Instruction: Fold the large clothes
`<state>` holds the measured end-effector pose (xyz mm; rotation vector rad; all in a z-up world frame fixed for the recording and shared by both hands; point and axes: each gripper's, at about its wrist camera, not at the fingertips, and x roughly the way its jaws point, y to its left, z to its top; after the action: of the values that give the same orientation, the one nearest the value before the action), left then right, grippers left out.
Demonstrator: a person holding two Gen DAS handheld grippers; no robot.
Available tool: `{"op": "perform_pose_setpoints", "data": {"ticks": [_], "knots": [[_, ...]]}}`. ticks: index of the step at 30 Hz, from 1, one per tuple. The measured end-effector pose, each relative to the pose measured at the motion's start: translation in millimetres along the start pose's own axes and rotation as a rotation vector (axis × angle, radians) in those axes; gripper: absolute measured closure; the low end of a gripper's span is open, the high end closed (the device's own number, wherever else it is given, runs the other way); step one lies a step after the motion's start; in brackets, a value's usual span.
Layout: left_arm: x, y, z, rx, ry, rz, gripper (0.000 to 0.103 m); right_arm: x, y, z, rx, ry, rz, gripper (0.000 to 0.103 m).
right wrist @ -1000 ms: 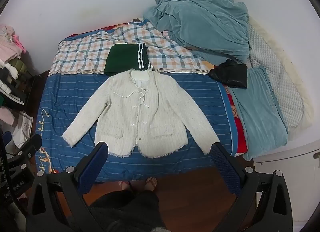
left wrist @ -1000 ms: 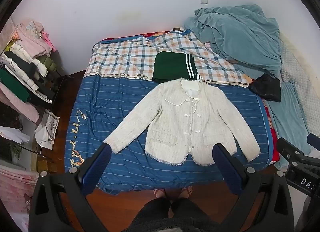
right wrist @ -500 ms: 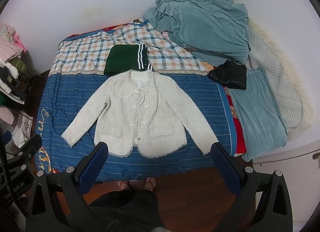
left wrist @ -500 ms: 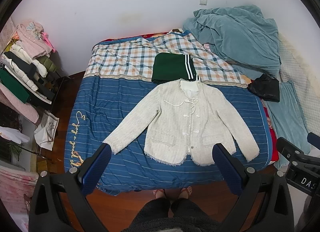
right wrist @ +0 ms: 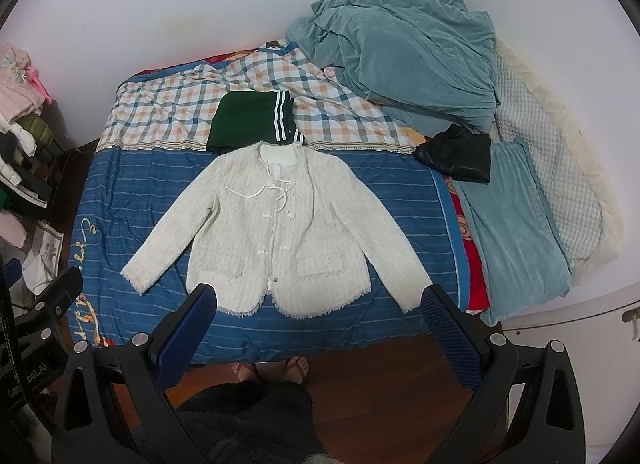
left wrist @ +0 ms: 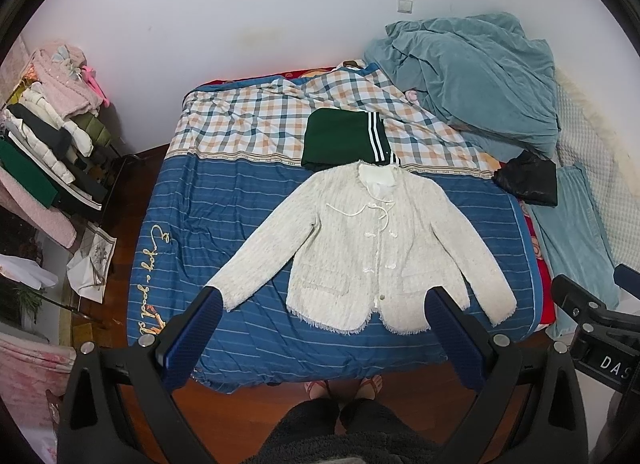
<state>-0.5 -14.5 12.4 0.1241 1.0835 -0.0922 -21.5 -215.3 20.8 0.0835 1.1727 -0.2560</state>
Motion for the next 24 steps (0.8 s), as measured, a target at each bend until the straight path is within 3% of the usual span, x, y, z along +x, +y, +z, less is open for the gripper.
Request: {"op": "perform_pose_setpoints", "data": {"ticks": [24], "knots": [[0.2, 0.1, 2.8, -0.001, -0.009, -0.002, 0.0, -2.4, 3.9, 0.3, -0.008, -0.004, -0.006, 0.0]]}}
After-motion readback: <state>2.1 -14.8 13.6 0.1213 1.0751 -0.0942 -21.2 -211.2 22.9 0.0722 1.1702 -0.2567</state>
